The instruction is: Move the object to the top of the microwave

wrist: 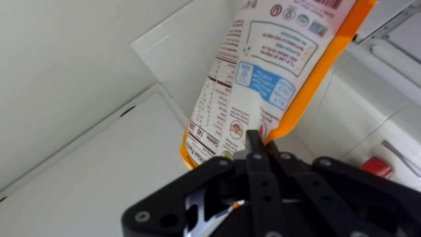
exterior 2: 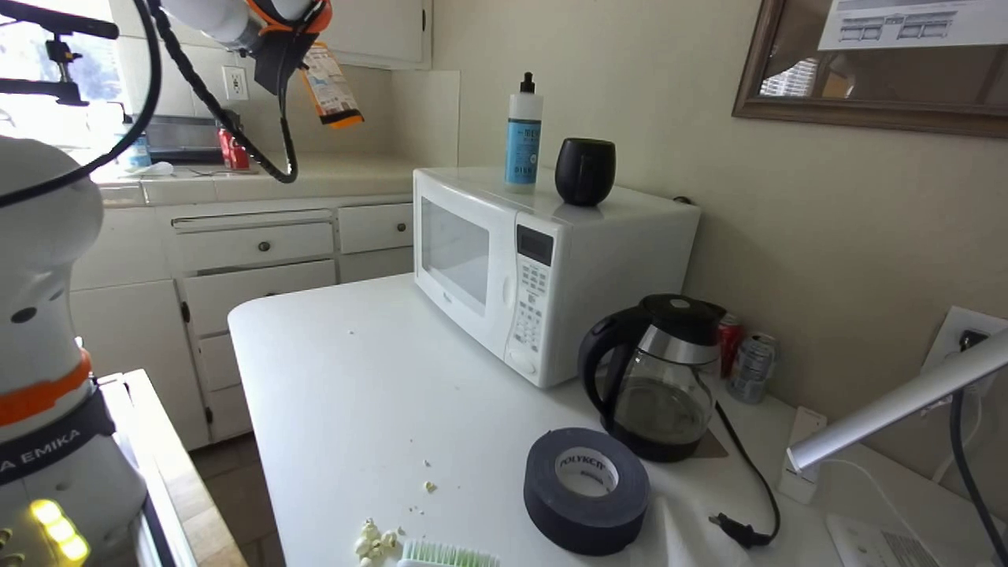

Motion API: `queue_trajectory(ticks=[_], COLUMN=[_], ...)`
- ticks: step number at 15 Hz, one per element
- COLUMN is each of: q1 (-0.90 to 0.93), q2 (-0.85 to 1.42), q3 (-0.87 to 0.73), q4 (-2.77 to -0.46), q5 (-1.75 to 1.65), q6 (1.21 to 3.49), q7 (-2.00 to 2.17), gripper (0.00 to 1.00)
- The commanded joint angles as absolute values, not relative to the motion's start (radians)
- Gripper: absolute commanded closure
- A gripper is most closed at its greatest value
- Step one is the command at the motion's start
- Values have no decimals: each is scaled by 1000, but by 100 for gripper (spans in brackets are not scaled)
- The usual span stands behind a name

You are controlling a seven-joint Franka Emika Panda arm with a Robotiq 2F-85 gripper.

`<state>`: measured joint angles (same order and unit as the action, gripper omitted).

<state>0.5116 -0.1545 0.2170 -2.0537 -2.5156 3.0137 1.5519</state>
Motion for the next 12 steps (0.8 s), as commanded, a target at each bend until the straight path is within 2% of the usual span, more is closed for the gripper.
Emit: queue_trajectory(ticks=[1,5,12], q1=[541,575,529], q2=[-170,-198,-313], q3=[202,160,115], q4=[-2066,-2119,-2252], q5=[-2515,-2514,-2478], q6=[2970,2895,2585], q7=[1562,1613,1777], gripper=[99,100,100])
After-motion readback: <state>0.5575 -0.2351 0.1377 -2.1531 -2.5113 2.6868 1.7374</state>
